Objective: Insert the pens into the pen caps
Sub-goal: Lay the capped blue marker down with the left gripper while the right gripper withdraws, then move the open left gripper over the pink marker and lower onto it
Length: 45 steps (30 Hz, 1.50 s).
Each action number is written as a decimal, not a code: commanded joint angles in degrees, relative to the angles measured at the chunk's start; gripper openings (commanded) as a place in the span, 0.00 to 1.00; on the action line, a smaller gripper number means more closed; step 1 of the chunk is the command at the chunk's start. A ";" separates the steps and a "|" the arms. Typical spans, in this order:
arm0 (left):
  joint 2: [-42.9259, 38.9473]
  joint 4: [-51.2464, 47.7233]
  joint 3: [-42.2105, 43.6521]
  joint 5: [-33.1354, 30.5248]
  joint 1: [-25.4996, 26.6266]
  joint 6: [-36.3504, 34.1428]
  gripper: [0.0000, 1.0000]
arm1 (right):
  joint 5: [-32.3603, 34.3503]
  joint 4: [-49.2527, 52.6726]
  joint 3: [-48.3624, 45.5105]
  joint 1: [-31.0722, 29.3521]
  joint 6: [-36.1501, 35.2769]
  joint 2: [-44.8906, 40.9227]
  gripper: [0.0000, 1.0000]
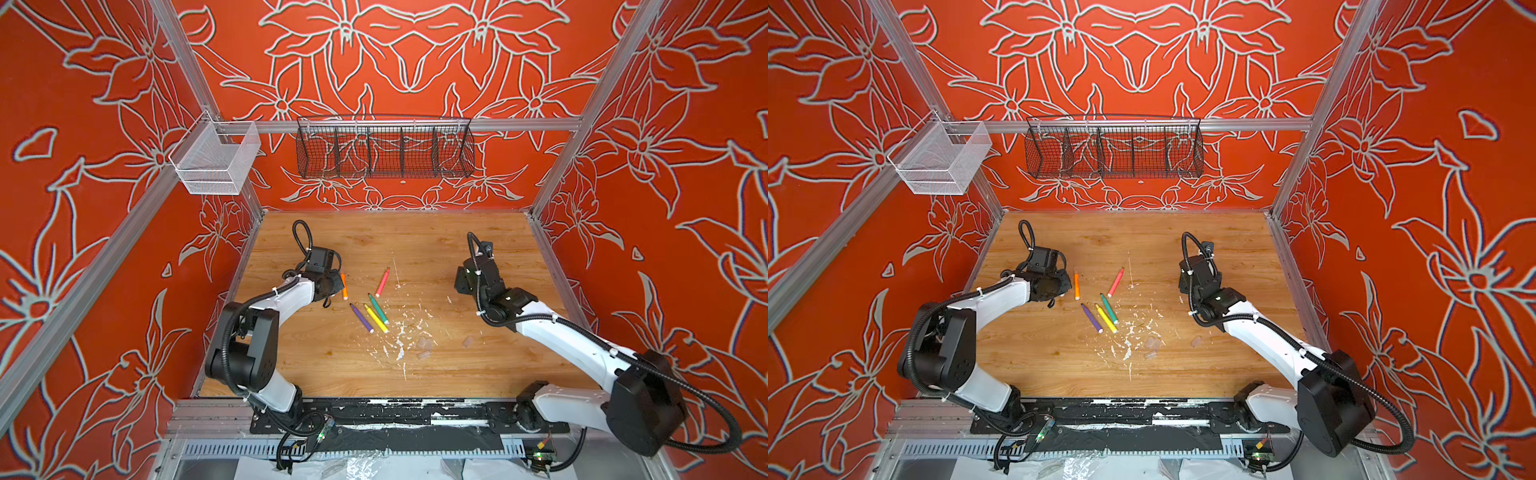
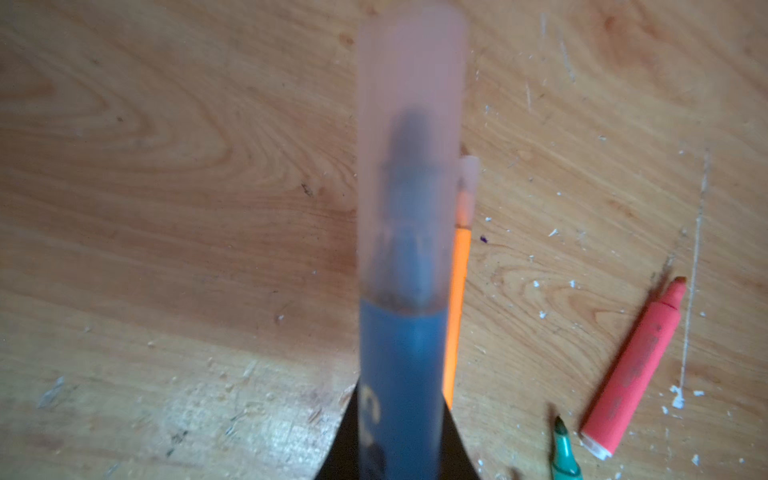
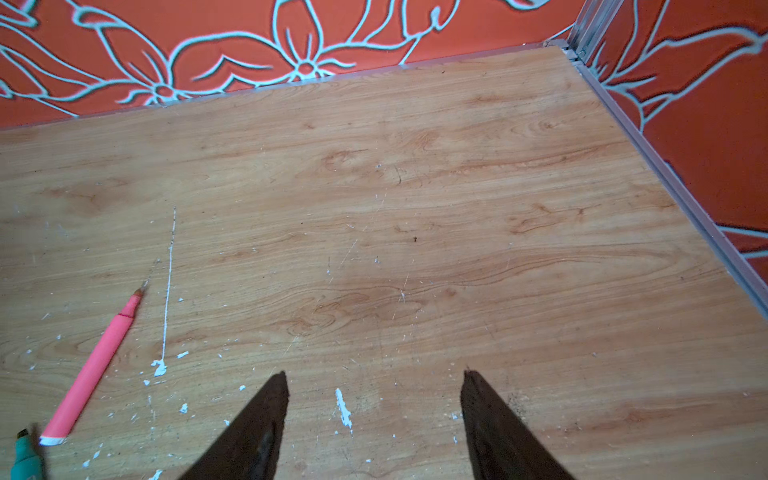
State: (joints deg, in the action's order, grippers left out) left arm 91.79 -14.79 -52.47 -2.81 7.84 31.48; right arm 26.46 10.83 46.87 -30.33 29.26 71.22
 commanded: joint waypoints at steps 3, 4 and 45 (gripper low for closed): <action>3.97 -4.14 -3.10 3.54 -1.42 1.03 0.00 | -0.98 1.39 1.93 0.27 1.50 1.88 0.67; 4.62 -4.41 -3.53 3.95 -1.46 0.90 0.00 | -0.82 1.39 1.88 0.28 1.51 1.87 0.67; -21.63 10.90 7.38 -8.45 20.57 -16.50 0.43 | -2.46 2.56 2.61 0.39 1.24 1.11 0.68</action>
State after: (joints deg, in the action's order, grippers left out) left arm 70.52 -10.68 -46.85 -6.31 23.75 21.82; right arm 24.16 12.67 48.12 -30.33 30.00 72.95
